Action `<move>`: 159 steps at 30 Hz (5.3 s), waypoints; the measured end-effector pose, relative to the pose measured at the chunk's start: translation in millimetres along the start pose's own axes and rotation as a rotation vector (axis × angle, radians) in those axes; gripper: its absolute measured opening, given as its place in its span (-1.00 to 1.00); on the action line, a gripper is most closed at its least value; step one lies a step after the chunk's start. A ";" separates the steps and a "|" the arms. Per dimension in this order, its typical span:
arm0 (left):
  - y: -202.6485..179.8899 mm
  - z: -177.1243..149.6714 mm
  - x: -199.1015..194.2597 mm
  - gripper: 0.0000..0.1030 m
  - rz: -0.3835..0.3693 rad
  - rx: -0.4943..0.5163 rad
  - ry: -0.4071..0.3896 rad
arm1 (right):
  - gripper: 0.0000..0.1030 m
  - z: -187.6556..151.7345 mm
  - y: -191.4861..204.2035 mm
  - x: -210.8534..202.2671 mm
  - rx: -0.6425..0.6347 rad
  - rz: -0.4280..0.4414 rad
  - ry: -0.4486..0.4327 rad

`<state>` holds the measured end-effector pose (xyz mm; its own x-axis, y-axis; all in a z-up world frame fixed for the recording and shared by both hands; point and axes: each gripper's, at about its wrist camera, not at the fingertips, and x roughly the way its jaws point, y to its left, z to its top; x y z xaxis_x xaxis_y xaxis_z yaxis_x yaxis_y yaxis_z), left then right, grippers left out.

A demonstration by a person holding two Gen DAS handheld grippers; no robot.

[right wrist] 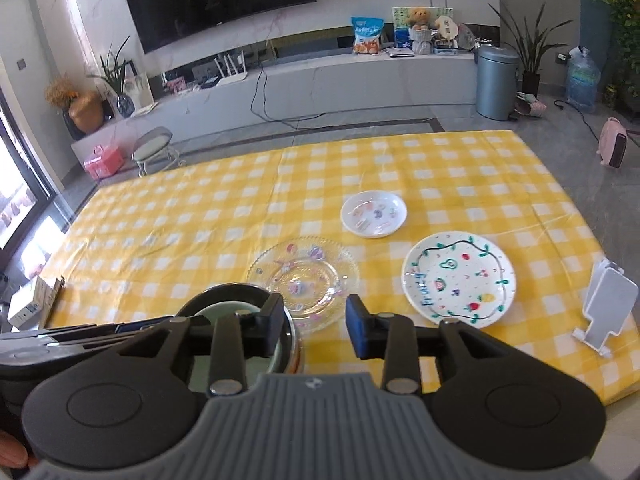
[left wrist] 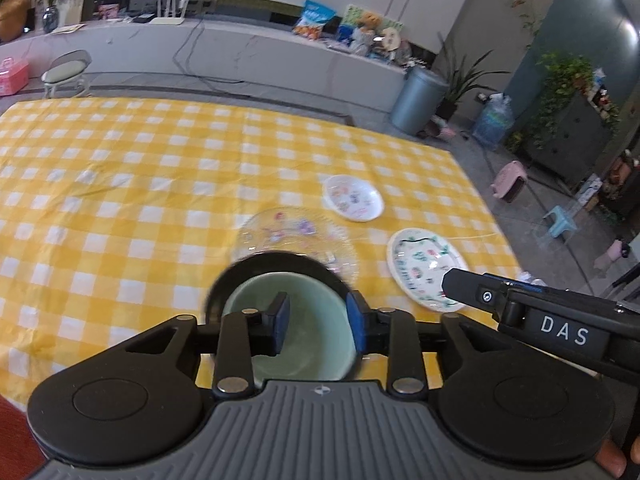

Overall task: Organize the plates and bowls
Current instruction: 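Open both grippers and withdraw from the nested bowls, then move both open grippers to the white 'Fruity' plate rim, then close both grippers on the 'Fruity' plate rim, then lift the 'Fruity' plate with both grippers and set it beside the bowl stack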

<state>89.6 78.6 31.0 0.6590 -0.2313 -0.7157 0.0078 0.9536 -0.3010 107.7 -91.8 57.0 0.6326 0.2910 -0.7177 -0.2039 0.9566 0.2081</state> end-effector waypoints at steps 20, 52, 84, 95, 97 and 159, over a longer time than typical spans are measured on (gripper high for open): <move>-61.6 7.4 26.3 0.40 0.025 0.097 0.009 | 0.42 -4.3 -97.7 1.2 0.152 -0.089 0.040; -94.5 40.0 185.4 0.34 -0.008 -0.029 0.154 | 0.15 14.5 -240.0 122.2 0.419 -0.081 0.068; -97.1 23.9 235.2 -0.46 0.057 0.004 0.169 | -0.62 -3.0 -258.0 150.9 0.504 0.046 0.117; -102.5 25.3 225.1 -0.67 0.080 0.064 0.121 | -0.84 -3.7 -257.2 149.6 0.468 0.026 0.120; -103.4 26.6 221.2 -0.70 0.080 0.070 0.116 | -0.84 -4.2 -256.7 147.6 0.470 0.030 0.119; -112.6 -44.1 165.6 -0.71 0.240 0.223 0.158 | -0.82 -39.7 -207.3 104.7 0.423 -0.043 0.280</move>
<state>164.6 -75.6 -81.4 0.5379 -0.0059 -0.8430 0.0422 0.9989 0.0199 186.6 -260.2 -87.6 0.3977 0.2917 -0.8699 0.1747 0.9067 0.3839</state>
